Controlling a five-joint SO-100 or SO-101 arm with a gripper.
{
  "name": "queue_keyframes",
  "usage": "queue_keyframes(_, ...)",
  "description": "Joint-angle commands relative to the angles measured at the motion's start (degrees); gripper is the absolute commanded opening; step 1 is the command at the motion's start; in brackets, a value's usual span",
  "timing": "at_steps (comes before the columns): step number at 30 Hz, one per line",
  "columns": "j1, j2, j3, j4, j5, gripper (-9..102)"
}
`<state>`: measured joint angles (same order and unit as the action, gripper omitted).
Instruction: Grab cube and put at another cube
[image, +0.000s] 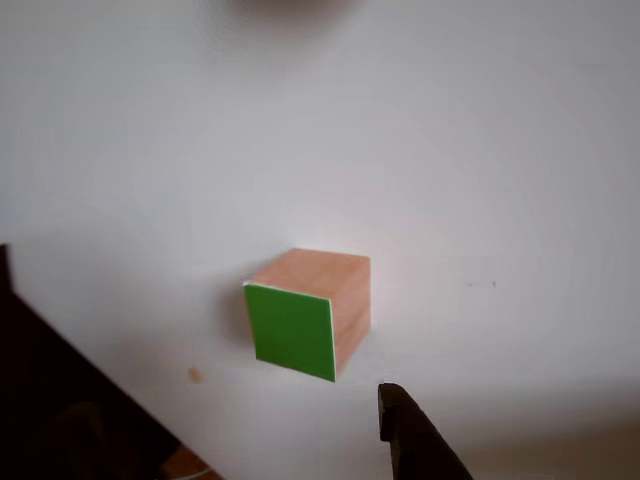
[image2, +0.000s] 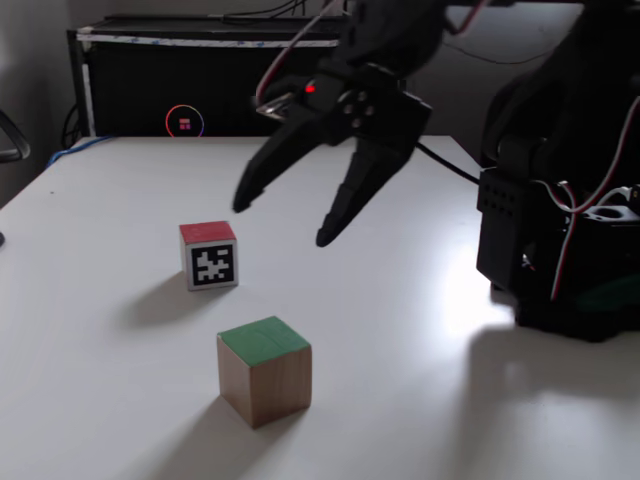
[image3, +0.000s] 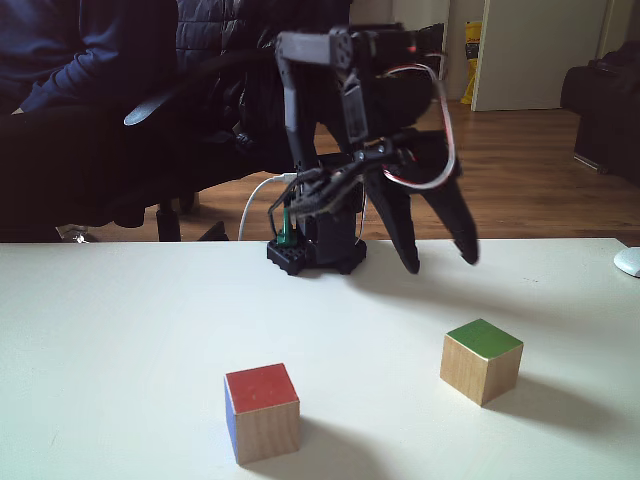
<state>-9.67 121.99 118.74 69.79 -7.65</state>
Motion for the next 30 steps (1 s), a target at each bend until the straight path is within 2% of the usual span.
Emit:
queue_keyframes(1,-0.53,-5.27,-6.42,1.05,-0.18,44)
queue_keyframes(16,-6.42,-23.55,-16.44,3.52,4.04,46)
queue_keyframes(30,-6.59,-34.37,-21.45,2.90,4.92,45)
